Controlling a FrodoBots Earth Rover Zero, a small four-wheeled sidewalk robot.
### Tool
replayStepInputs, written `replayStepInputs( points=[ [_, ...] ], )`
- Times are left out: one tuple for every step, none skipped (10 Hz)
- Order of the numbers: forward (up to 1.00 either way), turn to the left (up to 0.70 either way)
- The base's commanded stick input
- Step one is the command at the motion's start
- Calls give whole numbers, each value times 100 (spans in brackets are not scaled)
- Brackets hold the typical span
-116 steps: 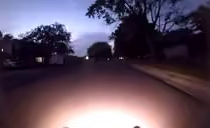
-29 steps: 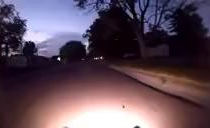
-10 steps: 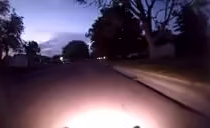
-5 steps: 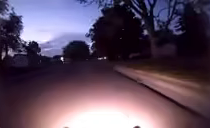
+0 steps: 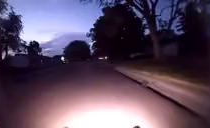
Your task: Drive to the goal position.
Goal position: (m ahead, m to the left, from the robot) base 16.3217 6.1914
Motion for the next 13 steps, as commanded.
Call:
replayStepInputs(
  points=[
    [70, 0],
    [70, 0],
    [70, 0],
    [70, 0],
    [70, 0],
    [70, 0],
    [70, 0],
    [70, 0],
    [70, 0],
    [70, 16],
    [70, 32],
    [70, 16],
    [70, 0]
  ],
)
